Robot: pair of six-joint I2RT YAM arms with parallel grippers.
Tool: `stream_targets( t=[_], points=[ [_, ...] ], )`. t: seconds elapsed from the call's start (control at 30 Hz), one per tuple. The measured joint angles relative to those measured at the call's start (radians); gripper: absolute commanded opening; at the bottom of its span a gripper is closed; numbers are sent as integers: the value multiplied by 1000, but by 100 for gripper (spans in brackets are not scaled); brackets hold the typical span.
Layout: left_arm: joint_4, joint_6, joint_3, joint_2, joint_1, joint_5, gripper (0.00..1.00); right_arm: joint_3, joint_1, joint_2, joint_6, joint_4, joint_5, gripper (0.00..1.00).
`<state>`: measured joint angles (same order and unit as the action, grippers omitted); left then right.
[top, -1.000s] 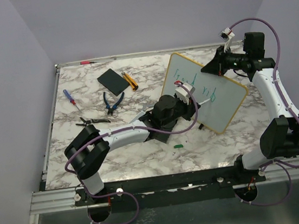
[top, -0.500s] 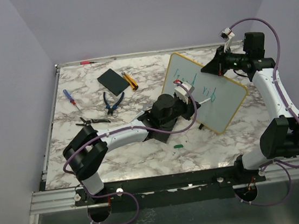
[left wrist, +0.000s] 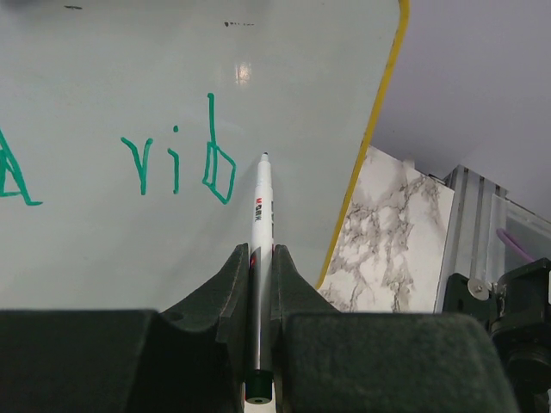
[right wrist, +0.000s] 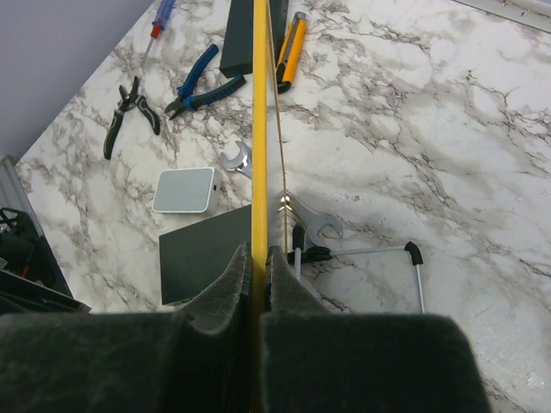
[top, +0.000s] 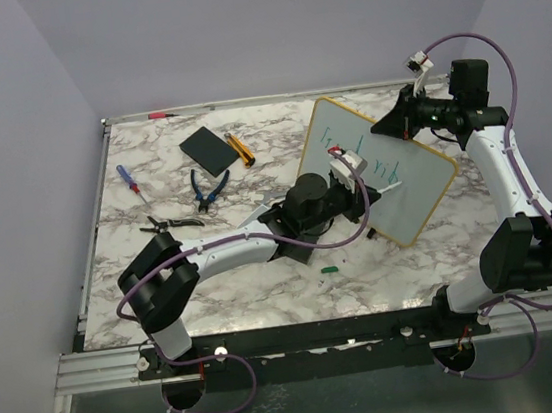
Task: Write a sentence on the whiteboard
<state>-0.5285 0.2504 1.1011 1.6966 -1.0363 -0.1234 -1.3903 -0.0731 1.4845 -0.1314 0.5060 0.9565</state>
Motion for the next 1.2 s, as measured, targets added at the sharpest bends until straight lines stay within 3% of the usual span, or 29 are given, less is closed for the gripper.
stream_targets(
  t=[1.2],
  points=[
    [29,0,82,77,-5,7,0,0,-1,0,0,-1,-1,1]
  ],
)
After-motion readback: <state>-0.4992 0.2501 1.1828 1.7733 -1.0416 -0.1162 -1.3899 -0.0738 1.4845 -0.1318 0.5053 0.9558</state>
